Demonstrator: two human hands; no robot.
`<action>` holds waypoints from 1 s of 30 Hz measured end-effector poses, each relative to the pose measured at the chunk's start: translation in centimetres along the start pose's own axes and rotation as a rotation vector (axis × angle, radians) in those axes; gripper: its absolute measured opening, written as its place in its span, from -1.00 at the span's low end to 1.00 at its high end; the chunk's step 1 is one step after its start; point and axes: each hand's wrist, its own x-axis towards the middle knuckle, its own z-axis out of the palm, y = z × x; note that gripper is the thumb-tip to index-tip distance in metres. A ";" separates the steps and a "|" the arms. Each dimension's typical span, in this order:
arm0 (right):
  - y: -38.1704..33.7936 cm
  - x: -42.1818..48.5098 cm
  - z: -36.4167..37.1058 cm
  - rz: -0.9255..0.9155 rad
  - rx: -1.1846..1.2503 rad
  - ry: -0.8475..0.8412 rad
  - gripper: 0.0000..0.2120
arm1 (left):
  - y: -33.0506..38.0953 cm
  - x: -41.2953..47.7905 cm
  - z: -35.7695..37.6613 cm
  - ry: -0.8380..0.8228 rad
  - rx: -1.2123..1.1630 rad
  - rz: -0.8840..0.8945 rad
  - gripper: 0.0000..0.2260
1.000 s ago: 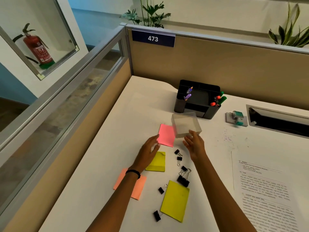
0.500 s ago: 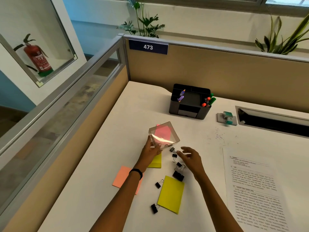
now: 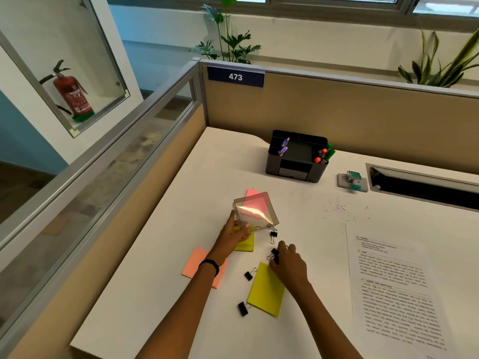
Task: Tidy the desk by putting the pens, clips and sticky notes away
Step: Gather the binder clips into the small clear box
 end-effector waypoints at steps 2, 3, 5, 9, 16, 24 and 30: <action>0.5 0.0 -0.3 -0.002 0.116 0.026 -0.66 | -0.1 -0.3 -0.1 0.002 0.002 -0.012 -0.52; 0.7 0.0 -0.6 0.004 0.197 0.056 -0.69 | -0.2 -0.5 -0.1 0.006 0.002 -0.018 -0.52; 1.1 -0.1 -1.4 0.003 0.367 0.167 -0.70 | -0.4 -0.8 -0.1 0.014 -0.001 -0.025 -0.55; 0.7 -0.4 -3.1 -0.174 0.599 0.411 -0.61 | -0.9 -1.5 0.1 0.003 0.013 -0.059 -0.57; -0.9 0.3 -3.8 -0.368 0.519 0.203 -0.74 | -1.7 -2.7 0.9 -0.047 0.025 -0.149 -0.50; -2.3 1.8 -3.7 -0.322 0.304 0.057 -0.74 | -3.1 -3.4 0.3 -0.031 0.013 -0.157 -0.47; -2.4 1.6 -3.8 -0.398 0.322 0.025 -0.79 | -3.2 -3.4 -0.2 -0.016 -0.023 -0.154 -0.49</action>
